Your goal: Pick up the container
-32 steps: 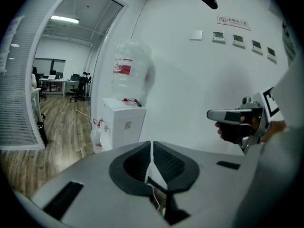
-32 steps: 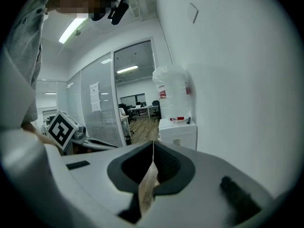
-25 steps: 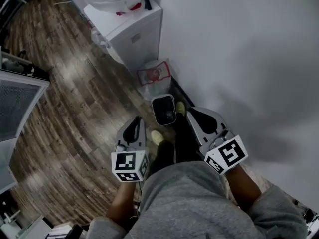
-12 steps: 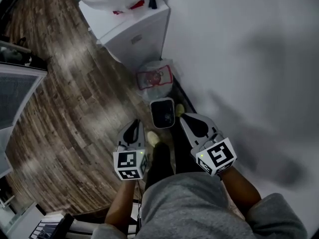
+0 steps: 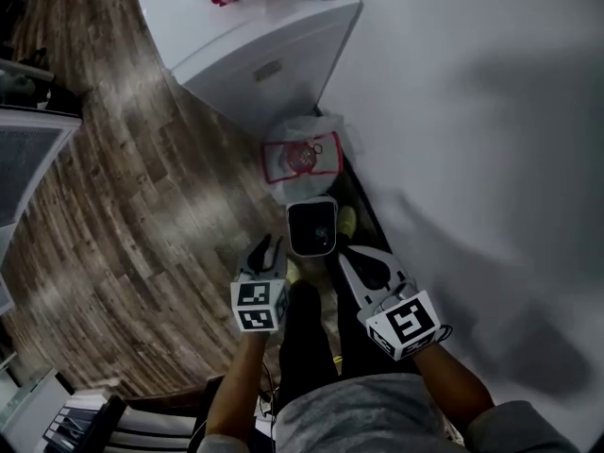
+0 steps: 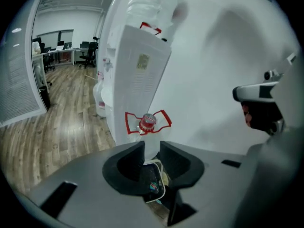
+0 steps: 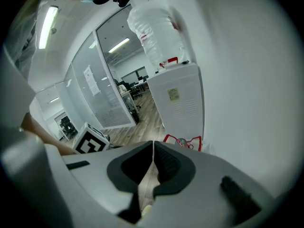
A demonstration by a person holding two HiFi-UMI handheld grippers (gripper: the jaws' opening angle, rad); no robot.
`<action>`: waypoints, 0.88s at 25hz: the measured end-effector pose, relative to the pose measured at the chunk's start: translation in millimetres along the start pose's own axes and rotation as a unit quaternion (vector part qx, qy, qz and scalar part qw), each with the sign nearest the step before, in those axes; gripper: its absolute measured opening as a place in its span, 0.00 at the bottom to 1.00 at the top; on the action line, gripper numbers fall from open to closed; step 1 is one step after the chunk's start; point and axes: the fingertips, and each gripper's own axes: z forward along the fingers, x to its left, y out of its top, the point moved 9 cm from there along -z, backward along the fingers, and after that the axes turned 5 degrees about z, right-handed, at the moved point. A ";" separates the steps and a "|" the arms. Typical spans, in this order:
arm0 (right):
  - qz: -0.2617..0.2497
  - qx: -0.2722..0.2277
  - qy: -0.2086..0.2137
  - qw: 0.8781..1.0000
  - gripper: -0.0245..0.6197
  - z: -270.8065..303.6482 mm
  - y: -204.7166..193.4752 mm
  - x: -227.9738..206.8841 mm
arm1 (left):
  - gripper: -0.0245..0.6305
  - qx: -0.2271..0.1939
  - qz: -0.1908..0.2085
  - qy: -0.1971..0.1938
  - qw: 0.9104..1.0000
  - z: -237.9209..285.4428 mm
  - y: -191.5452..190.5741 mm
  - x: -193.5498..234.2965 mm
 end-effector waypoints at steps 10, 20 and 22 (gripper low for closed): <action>0.041 0.027 -0.030 0.998 0.08 66.1 -65.9 -41.4 | 0.31 0.073 0.032 -0.010 0.997 115.2 -86.2 37.9; 0.154 0.220 -0.153 0.951 0.08 113.6 -179.2 -84.8 | 0.32 0.106 0.054 -0.011 0.993 187.6 -148.0 54.1; 0.174 0.239 -0.166 0.941 0.08 115.9 -193.3 -89.2 | 0.32 0.106 0.056 -0.009 0.993 196.1 -152.0 56.1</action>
